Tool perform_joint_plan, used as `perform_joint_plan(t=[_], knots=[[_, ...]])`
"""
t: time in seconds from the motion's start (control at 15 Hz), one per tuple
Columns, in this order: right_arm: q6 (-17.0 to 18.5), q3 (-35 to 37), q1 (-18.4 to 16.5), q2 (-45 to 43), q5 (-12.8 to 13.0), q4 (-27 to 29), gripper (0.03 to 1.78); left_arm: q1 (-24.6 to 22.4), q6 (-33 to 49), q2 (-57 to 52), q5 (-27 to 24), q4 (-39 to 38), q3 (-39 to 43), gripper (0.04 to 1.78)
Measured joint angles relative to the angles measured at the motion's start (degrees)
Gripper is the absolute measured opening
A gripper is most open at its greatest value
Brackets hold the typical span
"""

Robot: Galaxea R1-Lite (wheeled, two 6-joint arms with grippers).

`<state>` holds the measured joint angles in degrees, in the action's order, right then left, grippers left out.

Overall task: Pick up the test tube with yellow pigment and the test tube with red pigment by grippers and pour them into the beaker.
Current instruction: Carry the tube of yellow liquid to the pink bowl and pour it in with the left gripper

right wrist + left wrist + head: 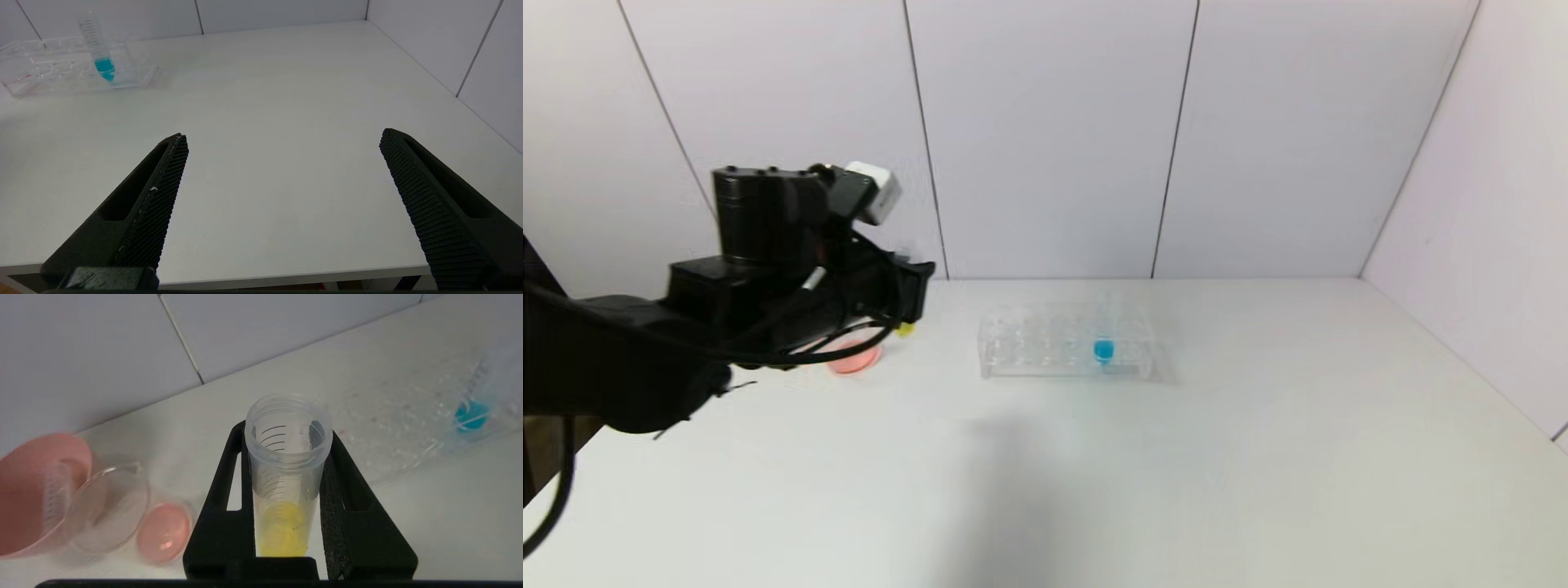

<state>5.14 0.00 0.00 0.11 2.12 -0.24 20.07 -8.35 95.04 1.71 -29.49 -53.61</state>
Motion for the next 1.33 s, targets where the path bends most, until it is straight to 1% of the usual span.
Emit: perform_joint_plan(t=[0.2, 0.4, 0.53, 0.6, 0.73, 0.93, 1.13, 1.33], knots=[[0.02, 0.00, 0.00, 0.00, -0.01, 0.00, 1.71, -12.57, -5.40, -5.74, -12.12, 6.89, 3.18, 0.46], [0.04, 0.00, 0.00, 0.00, -0.01, 0.00, 1.71, -24.31, -10.56, -8.22, -21.44, 10.97, 4.63, 0.46], [0.02, 0.00, 0.00, 0.00, -0.01, 0.02, 1.71, -30.51, -14.19, -7.89, -25.16, 12.63, 4.19, 0.46], [0.04, 0.00, 0.00, 0.00, 0.00, 0.00, 1.71, -32.85, -16.55, -6.90, -25.88, 13.70, 3.06, 0.46], [0.02, 0.00, 0.00, 0.00, 0.00, 0.00, 1.71, -35.36, -19.68, -4.22, -26.17, 16.65, -1.07, 0.46], [0.02, 0.00, 0.00, 0.00, -0.01, 0.00, 1.71, -36.40, -23.09, 0.46, -25.93, 25.00, -11.04, 0.46], [0.04, 0.00, 0.00, 0.00, -0.01, 0.00, 1.71, -35.16, -26.21, 5.51, -24.75, 36.46, -22.74, 0.46], [0.02, 0.00, 0.00, 0.00, 0.00, 0.02, 1.71, -32.41, -28.61, 11.19, -20.39, 45.12, -32.09, 0.46]])
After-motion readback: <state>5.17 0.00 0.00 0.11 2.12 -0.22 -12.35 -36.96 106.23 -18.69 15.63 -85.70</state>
